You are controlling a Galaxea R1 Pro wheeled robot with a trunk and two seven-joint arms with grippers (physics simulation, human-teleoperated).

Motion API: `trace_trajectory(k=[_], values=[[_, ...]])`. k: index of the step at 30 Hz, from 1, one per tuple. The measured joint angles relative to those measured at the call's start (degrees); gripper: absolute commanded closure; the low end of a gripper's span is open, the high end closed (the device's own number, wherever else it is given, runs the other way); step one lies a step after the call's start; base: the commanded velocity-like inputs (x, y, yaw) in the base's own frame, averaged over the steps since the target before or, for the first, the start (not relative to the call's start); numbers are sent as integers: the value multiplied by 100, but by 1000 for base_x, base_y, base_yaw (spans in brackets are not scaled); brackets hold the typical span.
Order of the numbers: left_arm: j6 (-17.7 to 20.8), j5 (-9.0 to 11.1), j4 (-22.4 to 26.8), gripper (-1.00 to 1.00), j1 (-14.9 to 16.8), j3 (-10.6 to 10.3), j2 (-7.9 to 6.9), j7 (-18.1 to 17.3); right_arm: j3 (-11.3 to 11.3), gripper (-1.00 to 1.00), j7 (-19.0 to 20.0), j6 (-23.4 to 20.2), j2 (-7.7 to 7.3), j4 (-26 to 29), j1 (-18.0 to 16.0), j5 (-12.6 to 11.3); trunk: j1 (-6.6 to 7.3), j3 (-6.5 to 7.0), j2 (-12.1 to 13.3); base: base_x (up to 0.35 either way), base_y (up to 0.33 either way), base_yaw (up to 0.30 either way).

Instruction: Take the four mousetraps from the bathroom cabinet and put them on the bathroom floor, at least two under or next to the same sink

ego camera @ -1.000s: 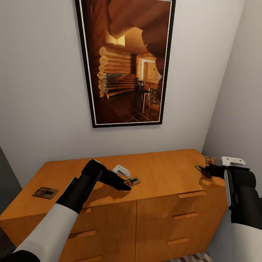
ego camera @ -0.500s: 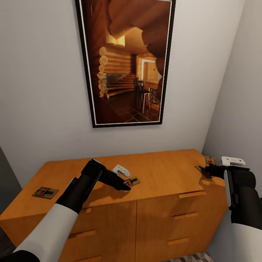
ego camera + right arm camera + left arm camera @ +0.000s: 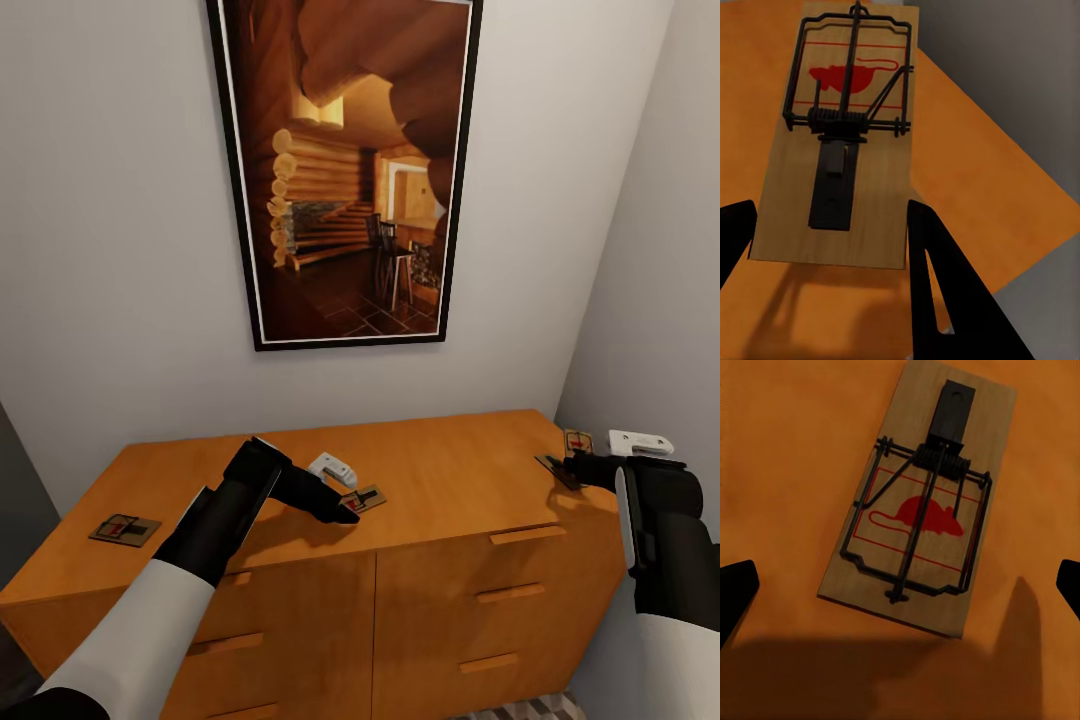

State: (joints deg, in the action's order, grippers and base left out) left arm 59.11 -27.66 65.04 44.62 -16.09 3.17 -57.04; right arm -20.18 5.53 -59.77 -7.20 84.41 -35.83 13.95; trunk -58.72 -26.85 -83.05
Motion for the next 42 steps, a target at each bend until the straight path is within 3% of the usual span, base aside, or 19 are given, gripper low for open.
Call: trace_trajectory(k=[35, 42], values=[[-134, -437, -14, -100, 4, -10, 45, 8, 0, 100, -7, 1, 0, 0, -2, -1, 0, 0, 0, 0, 0, 0], [-150, -442, 56, -100, 5, -11, 87, 14, 0, 100, -8, 0, 0, 0, -3, -7, 0, -1, 1, 0, 0, 0]])
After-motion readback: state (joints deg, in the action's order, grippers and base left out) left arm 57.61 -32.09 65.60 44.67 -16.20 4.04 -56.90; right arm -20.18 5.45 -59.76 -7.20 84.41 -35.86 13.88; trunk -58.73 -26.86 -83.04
